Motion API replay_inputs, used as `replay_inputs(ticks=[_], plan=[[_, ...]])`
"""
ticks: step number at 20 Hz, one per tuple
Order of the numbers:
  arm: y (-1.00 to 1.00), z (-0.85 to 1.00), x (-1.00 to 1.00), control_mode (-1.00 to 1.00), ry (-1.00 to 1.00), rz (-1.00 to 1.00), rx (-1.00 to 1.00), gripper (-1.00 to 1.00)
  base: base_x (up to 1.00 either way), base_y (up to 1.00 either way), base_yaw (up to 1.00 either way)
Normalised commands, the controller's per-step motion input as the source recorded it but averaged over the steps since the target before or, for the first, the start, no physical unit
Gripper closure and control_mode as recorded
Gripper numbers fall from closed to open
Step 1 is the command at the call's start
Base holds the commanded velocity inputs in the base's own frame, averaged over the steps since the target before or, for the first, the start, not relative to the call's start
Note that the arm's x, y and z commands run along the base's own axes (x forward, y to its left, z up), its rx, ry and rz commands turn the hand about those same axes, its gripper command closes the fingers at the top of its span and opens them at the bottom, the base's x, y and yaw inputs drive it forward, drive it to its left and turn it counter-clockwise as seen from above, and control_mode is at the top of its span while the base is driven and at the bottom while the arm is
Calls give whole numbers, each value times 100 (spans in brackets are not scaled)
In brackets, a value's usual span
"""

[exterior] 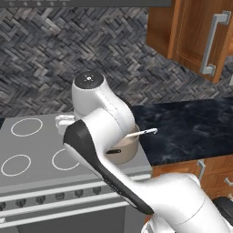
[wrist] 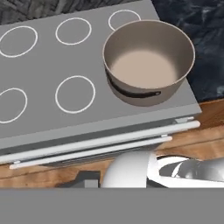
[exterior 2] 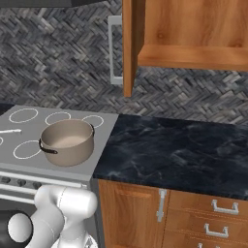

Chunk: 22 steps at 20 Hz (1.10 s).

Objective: Open the cabinet and move the ladle to the pot. Then close the cabinet.

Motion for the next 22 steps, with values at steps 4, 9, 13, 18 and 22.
replay_inputs(ticks=[4, 9, 13, 18, 22], plan=[[-100, 0, 38, -100, 3, -29, 0, 100, 0, 0, 0], [-84, 0, 32, -100, 0, -25, -3, 100, 0, 0, 0], [-58, 0, 21, -100, 0, -19, -7, 100, 0, 0, 0], [-32, 0, 31, -100, 0, -16, -6, 100, 0, 0, 0], [-7, -8, 38, -100, 0, -5, 0, 100, 0, 0, 0]])
